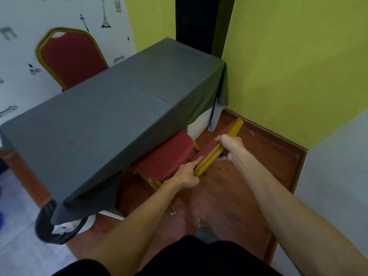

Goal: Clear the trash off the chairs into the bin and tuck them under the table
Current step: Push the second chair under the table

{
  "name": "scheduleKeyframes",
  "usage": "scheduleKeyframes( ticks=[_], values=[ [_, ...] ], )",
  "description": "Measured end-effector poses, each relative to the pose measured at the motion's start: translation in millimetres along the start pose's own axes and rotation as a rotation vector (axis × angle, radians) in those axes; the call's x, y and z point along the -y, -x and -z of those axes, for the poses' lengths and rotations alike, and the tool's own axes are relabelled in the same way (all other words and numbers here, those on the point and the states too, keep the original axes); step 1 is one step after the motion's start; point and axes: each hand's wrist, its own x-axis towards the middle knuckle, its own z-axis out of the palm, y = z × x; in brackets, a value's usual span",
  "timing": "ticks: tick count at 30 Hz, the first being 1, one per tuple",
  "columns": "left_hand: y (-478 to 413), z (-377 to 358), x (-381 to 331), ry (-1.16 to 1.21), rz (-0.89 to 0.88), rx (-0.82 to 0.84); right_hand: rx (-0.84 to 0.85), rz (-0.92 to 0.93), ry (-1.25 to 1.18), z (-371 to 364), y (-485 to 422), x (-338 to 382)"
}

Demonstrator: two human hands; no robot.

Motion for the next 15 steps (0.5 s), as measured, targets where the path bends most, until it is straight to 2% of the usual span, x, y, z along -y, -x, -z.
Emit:
scheduleKeyframes(
  ticks=[15],
  values=[
    [-41, 61, -1, 0.056, 0.14, 0.001, 0.155, 0.013, 0.002, -51, -34, 46]
  ],
)
